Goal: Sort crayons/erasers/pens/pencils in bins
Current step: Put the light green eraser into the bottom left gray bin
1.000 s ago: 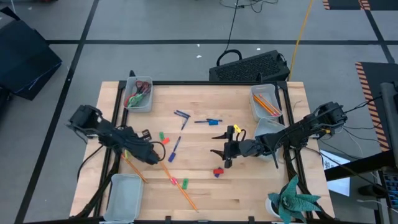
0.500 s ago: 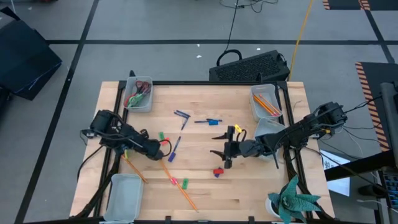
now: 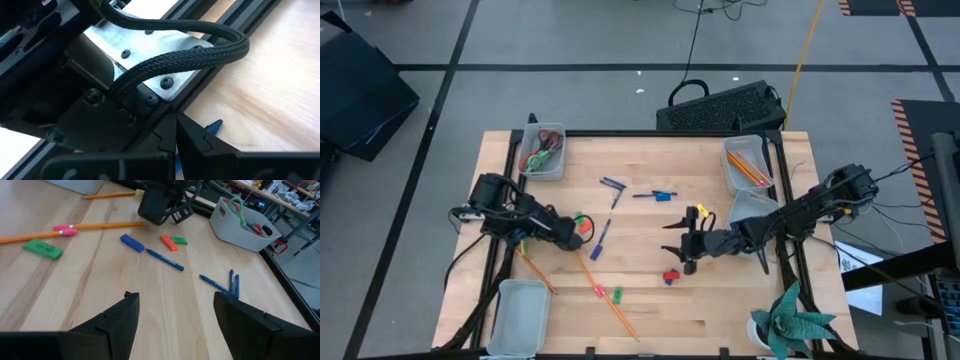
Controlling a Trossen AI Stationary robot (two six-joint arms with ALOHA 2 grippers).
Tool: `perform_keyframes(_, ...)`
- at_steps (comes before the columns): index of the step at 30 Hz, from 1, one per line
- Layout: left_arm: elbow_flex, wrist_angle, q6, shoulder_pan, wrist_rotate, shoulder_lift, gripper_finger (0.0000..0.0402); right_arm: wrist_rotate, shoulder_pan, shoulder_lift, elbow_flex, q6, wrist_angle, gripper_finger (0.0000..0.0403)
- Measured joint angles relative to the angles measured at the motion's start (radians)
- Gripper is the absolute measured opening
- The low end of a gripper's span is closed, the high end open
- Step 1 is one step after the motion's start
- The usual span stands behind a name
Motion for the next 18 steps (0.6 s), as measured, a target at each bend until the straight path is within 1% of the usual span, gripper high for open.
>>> perform_keyframes(2,0.022,-0.011,0.001,-0.002,0.010,0.001,0.0012,0.000,0.004,0.000,0.000,0.000,-0.002,0.0247)
perform_keyframes(6,0.109,-0.059,0.046,-0.011,0.039,-0.044,0.0012,-0.001,0.003,0.000,0.000,-0.002,-0.002,0.0247)
perform_keyframes(12,0.184,-0.104,0.073,-0.009,0.015,-0.168,0.0012,-0.001,0.003,0.000,0.000,-0.013,-0.016,0.0247)
perform_keyframes(15,0.223,-0.105,0.157,-0.009,0.017,-0.236,0.0012,-0.001,0.003,0.000,0.000,-0.014,-0.021,0.0247)
perform_keyframes(18,0.246,-0.108,0.290,-0.010,0.094,-0.300,0.0012,-0.001,0.003,0.000,0.000,-0.015,-0.036,0.0247)
